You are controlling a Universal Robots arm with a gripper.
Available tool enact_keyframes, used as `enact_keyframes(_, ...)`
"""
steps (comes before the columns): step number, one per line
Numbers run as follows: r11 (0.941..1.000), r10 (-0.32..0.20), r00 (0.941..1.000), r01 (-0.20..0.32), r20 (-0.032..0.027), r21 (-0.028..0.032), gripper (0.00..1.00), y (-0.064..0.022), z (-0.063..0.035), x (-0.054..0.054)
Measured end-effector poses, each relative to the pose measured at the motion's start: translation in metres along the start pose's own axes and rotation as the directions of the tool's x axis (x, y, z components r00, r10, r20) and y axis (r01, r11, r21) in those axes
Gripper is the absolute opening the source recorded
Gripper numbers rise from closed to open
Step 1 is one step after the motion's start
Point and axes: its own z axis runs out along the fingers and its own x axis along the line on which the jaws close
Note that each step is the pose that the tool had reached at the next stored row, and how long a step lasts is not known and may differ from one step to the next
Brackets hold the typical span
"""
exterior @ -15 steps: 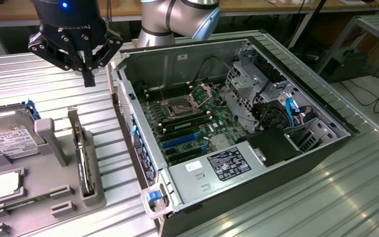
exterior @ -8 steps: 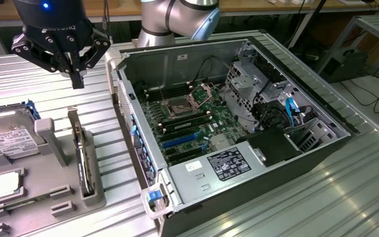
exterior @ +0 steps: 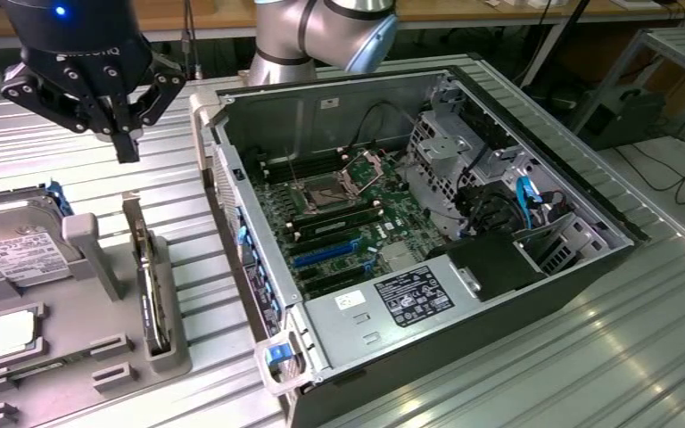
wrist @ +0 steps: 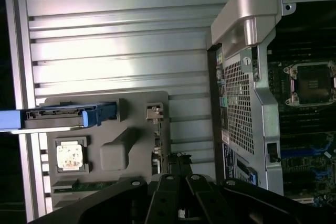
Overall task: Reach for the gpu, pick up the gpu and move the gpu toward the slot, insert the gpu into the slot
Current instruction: 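Reach for the gpu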
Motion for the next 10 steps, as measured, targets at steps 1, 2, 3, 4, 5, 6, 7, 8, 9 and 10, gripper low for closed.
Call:
enact_keyframes(1,1.0000,0.000,1.0000,0.000,-0.0001,0.0001,0.11,-0.0002,-0.0001,0.002)
enact_keyframes(2,1.0000,0.000,1.0000,0.000,0.0000,0.0000,0.11,-0.0005,-0.0001,0.004)
enact_keyframes(3,1.0000,0.000,1.0000,0.000,0.0000,0.0000,0.11,-0.0007,-0.0002,0.005)
enact_keyframes(4,1.0000,0.000,1.0000,0.000,0.0000,0.0000,0.11,-0.0008,-0.0002,0.007)
enact_keyframes(5,1.0000,0.000,1.0000,0.000,0.0000,0.0000,0.11,-0.0011,-0.0003,0.008)
enact_keyframes(6,1.0000,0.000,1.0000,0.000,0.0000,-0.0001,0.11,-0.0013,-0.0003,0.010)
enact_keyframes(7,1.0000,0.000,1.0000,0.000,0.0000,0.0000,0.11,-0.0014,-0.0003,0.011)
enact_keyframes(8,1.0000,0.000,1.0000,0.000,0.0000,0.0000,0.11,-0.0016,-0.0004,0.013)
enact_keyframes(9,1.0000,0.000,1.0000,0.000,-0.0001,0.0000,0.11,-0.0018,-0.0005,0.014)
enact_keyframes(10,1.0000,0.000,1.0000,0.000,0.0000,0.0000,0.11,-0.0019,-0.0005,0.016)
